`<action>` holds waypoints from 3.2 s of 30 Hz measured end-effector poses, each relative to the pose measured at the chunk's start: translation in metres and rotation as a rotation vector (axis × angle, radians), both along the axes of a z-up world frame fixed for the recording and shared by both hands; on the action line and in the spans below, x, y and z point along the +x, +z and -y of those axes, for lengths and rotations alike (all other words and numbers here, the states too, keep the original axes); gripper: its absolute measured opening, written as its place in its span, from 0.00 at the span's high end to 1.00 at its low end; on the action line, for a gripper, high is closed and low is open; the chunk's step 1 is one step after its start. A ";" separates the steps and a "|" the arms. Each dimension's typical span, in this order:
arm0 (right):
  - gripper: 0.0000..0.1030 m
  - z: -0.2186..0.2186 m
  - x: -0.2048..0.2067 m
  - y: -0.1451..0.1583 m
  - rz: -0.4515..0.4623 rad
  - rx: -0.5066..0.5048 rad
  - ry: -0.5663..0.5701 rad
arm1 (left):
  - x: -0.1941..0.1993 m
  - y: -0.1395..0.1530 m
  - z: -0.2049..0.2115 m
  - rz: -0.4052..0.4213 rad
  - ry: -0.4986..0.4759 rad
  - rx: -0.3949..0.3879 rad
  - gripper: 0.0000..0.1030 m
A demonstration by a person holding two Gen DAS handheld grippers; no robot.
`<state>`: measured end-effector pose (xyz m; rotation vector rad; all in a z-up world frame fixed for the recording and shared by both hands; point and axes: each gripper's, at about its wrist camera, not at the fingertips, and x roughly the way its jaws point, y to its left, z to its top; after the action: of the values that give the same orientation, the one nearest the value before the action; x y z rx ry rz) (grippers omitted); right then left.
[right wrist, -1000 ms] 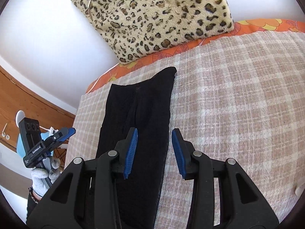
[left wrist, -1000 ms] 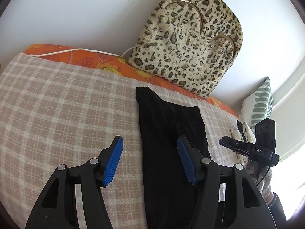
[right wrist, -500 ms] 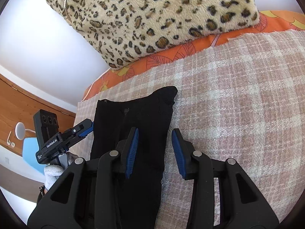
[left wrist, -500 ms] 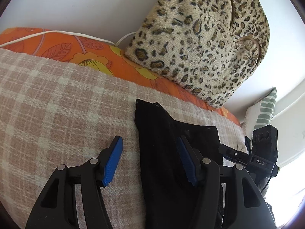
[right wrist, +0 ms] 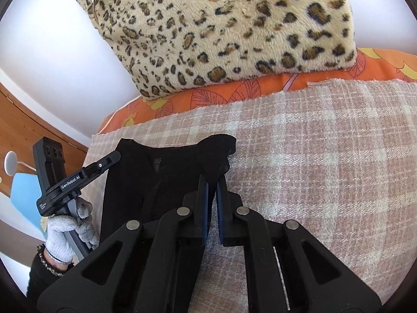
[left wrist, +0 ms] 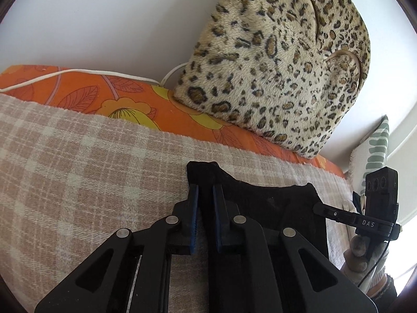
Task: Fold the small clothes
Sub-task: 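Close both tools on the folded end of the black strip, then lift the folded end with both tools and fold it over again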
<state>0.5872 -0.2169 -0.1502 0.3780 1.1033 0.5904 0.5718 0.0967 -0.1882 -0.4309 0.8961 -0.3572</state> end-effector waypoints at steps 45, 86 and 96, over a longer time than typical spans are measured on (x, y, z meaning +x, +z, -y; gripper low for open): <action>0.93 -0.016 -0.034 0.102 0.127 0.100 0.045 | -0.043 0.090 0.021 0.136 -0.125 -0.066 0.98; 0.93 0.000 -0.338 0.089 0.220 -0.044 0.199 | -0.326 0.049 -0.003 0.099 -0.314 0.000 0.98; 0.91 -0.010 -0.379 0.073 0.288 -0.241 0.323 | -0.364 0.024 -0.008 0.051 -0.406 0.192 0.90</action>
<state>0.2085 -0.2068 -0.0774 -0.0967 0.9484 0.7600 0.2074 0.1043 -0.1644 -0.0589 0.9570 -0.6441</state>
